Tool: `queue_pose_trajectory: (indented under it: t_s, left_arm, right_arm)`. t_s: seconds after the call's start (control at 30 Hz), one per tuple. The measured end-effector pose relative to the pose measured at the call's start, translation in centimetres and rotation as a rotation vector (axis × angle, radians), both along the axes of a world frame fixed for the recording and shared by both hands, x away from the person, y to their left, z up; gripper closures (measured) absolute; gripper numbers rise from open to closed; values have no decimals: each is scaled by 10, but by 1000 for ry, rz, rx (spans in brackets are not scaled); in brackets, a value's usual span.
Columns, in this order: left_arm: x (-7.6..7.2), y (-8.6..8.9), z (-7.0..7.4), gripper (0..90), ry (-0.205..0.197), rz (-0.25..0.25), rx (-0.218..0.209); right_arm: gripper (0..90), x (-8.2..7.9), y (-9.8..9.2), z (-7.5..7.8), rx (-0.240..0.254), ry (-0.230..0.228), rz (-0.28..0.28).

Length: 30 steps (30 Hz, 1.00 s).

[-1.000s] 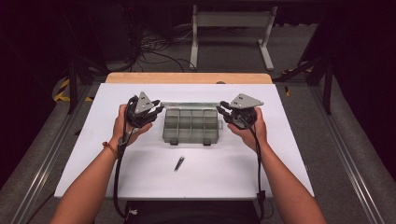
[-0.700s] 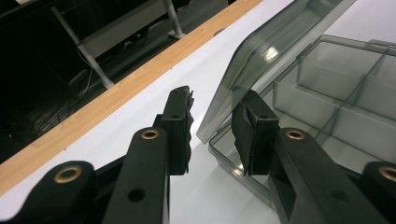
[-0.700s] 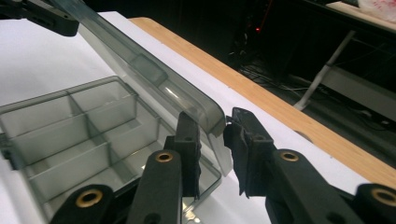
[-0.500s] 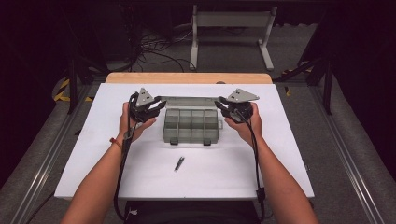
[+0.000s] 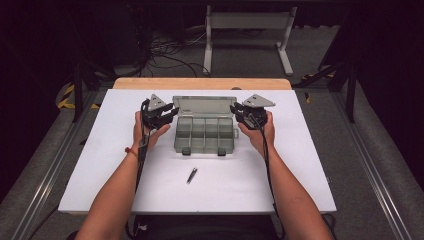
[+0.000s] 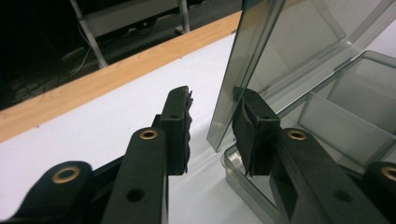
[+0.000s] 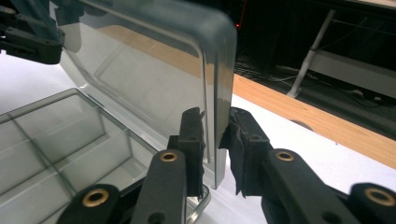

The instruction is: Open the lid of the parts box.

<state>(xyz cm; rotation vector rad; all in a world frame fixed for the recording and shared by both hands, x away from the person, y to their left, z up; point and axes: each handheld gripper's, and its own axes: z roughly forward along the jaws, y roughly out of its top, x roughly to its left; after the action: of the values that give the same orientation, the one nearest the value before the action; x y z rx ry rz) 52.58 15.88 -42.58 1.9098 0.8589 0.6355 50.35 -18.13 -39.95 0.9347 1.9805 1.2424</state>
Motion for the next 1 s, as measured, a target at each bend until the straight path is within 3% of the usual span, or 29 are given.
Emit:
queue_pose_trajectory:
  t_s: [0.17,0.37,0.5,0.67,0.83,1.0]
  left_arm:
    - [4,-1,-5,700,12,-13,-5]
    - [9,-7,-10,716,17,-15,27]
    - [11,-11,-12,721,22,-15,47]
    - [13,-15,-18,722,39,-11,59]
    - [14,-15,-22,713,58,-3,26]
    - [15,-16,-22,717,59,7,27]
  right_arm:
    - [774,6,1,-8,6,10,-24]
    - [783,14,-1,-16,60,56,-39]
    - [801,17,1,-21,53,66,-61]
    - [816,20,1,-28,78,83,-80]
    - [818,22,1,-33,80,98,-86]
    - [816,24,4,-41,66,118,-98]
